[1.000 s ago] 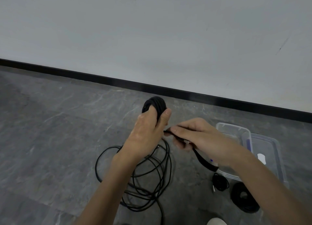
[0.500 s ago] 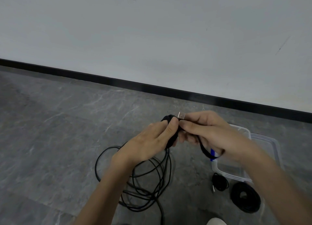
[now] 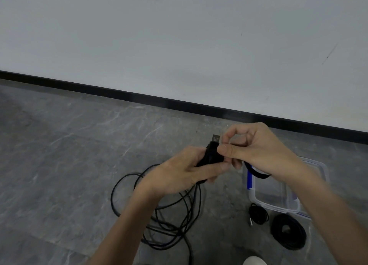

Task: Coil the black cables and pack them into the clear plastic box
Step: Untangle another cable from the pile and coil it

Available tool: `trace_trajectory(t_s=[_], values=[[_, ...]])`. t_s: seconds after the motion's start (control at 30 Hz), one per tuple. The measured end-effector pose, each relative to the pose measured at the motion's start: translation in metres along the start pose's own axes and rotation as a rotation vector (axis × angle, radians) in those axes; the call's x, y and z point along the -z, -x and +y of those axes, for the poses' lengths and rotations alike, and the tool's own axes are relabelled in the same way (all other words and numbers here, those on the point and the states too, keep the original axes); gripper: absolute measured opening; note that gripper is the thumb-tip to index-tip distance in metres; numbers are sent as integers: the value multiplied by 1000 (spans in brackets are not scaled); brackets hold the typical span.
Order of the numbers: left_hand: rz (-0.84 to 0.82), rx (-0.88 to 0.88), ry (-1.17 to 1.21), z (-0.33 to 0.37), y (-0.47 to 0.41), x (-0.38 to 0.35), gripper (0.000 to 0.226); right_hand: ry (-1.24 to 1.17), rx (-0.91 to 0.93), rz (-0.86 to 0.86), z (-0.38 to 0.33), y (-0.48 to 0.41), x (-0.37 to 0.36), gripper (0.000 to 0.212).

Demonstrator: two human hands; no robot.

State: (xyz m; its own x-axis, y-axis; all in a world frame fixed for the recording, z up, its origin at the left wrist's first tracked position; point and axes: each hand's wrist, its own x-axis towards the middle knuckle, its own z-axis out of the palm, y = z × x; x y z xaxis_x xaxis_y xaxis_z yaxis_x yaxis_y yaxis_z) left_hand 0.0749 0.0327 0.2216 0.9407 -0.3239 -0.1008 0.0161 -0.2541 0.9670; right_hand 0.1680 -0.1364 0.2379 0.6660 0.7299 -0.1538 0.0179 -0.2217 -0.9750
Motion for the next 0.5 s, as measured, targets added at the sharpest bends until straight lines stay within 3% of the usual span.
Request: trace_trajectory(t_s=[0.1,0.23,0.37,0.5], values=[[7,-15,20,-1,-1,0,28,-4,3,-1,1,1,4,45],[77,-47,96,-4,-1,2,35,-58,-36,-78,0,4,9,24],[191,-83,130,-3,-1,6,42,-34,-59,-123,3,4,4,21],[240,-96,121,-2,1,6,46,-24,-29,-69,1,2,-5,18]])
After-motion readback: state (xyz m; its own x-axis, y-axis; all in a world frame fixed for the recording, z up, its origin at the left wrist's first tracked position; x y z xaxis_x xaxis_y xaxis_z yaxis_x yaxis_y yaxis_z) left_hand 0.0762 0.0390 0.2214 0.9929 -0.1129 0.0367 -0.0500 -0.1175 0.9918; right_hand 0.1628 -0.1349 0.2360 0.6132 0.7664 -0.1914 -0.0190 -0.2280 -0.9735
